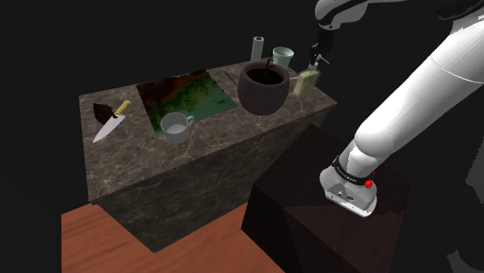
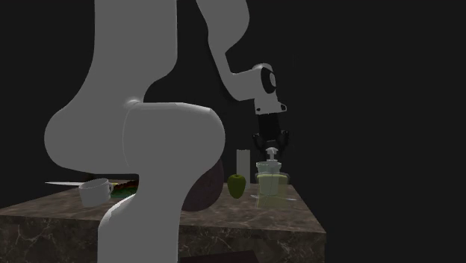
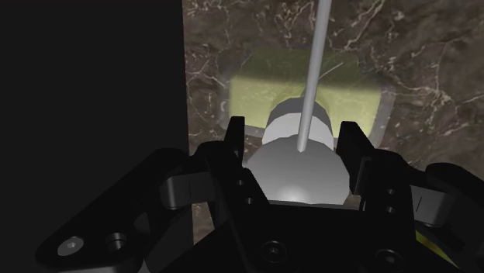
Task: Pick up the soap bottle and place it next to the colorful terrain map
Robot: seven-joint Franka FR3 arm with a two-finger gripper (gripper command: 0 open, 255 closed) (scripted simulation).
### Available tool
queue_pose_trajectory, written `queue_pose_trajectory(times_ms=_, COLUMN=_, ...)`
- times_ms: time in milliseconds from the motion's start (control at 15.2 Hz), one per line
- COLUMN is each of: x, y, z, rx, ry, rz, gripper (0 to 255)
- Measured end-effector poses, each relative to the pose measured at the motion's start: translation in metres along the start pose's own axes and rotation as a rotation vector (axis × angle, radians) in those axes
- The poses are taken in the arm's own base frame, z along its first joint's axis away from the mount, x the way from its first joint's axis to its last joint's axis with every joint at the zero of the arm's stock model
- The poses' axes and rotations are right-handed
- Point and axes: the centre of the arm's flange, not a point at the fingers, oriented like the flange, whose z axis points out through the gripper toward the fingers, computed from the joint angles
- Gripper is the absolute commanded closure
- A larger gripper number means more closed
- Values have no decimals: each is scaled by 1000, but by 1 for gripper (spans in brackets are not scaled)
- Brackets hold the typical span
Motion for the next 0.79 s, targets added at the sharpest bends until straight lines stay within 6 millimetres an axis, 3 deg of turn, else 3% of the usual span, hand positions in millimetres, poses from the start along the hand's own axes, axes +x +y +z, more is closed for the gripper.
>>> queue_pose_trajectory(times_ms=792, x=2, y=8, z=-61, rx=0, ry=0, rz=0, gripper=255)
